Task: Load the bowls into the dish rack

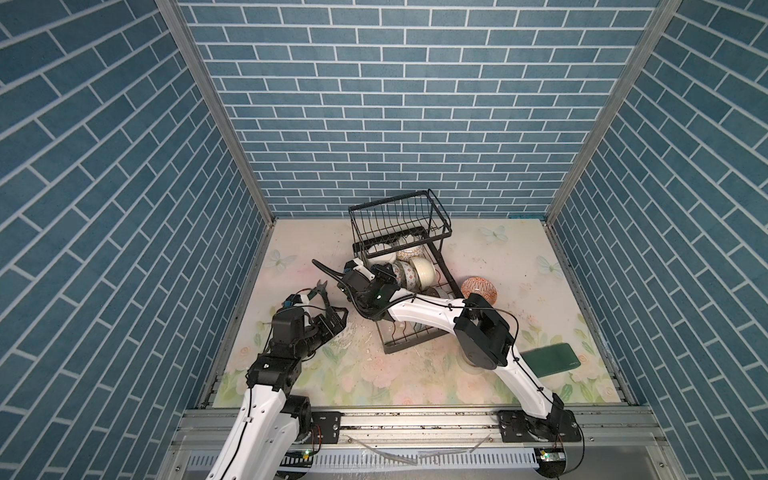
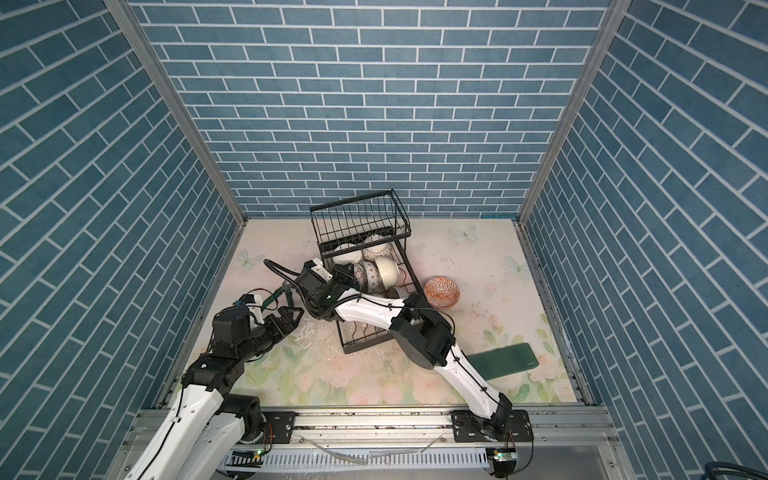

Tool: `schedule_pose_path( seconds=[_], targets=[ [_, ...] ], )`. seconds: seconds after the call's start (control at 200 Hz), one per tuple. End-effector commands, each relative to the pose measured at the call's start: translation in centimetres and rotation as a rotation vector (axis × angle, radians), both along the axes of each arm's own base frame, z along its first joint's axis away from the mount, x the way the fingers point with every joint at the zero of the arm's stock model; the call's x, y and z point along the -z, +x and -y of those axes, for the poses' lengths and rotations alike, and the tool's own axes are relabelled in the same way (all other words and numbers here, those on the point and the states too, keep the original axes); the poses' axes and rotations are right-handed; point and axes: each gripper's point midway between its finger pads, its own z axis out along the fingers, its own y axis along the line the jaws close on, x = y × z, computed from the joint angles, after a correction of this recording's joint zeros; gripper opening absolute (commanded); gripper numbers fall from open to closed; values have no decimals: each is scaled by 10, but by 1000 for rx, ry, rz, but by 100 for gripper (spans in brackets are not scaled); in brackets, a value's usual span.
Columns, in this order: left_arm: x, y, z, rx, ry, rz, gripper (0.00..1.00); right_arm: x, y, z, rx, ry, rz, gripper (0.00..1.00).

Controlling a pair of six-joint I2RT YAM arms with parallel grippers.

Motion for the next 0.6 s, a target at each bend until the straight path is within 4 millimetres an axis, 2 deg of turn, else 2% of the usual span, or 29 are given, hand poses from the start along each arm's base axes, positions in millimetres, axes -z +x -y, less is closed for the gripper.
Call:
schedule_pose_path(
  seconds=[0.0, 0.255, 0.595],
  targets=[
    [2, -1, -1, 9, 9, -4, 100, -3, 0, -7, 0, -8, 18, 0],
    [5, -2, -1, 7, 8, -8, 100, 8, -13, -12, -22, -21, -21, 0],
    [8, -4, -1, 7, 2, -13, 100, 10, -25, -18, -19, 3, -40, 0]
  ],
)
